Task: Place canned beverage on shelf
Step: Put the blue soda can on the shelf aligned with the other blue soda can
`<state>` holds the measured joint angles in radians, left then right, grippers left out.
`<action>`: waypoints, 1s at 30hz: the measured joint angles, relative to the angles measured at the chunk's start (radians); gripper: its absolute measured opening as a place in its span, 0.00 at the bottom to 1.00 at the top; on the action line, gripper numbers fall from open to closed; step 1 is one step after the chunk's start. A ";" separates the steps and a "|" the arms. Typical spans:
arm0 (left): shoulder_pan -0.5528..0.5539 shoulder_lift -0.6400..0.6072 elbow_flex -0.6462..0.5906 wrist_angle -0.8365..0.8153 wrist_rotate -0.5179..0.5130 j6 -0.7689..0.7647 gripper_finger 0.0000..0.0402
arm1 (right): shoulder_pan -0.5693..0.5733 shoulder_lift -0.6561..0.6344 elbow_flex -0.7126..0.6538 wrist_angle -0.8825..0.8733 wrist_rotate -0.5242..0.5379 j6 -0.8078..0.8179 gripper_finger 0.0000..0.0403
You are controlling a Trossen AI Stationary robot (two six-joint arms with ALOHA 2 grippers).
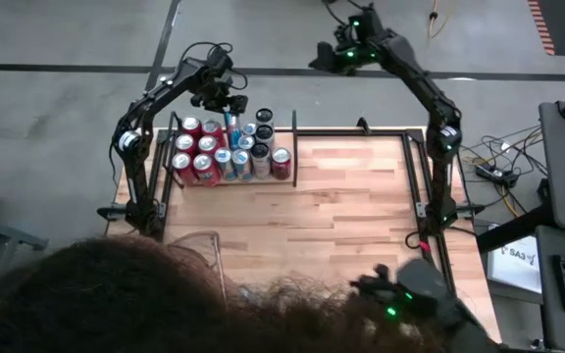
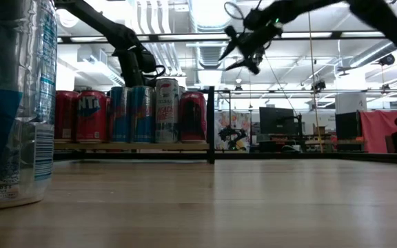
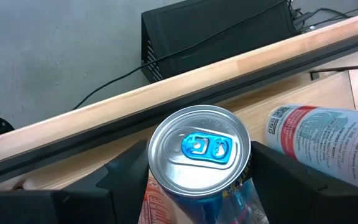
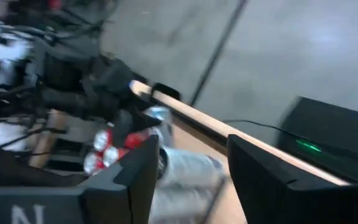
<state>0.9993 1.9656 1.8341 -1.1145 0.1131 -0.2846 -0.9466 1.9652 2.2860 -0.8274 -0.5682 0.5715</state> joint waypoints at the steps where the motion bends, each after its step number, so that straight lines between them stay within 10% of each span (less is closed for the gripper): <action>1: -0.001 -0.001 0.000 0.000 0.000 0.005 0.58 | 0.000 0.026 0.000 0.049 -0.034 0.014 0.43; 30: -0.021 -0.071 0.000 0.089 -0.052 0.098 0.58 | 0.016 0.153 -0.001 0.217 -0.034 -0.093 0.40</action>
<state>0.9779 1.8950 1.8340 -1.0256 0.0613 -0.1867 -0.9307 2.1185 2.2852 -0.6109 -0.6019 0.4785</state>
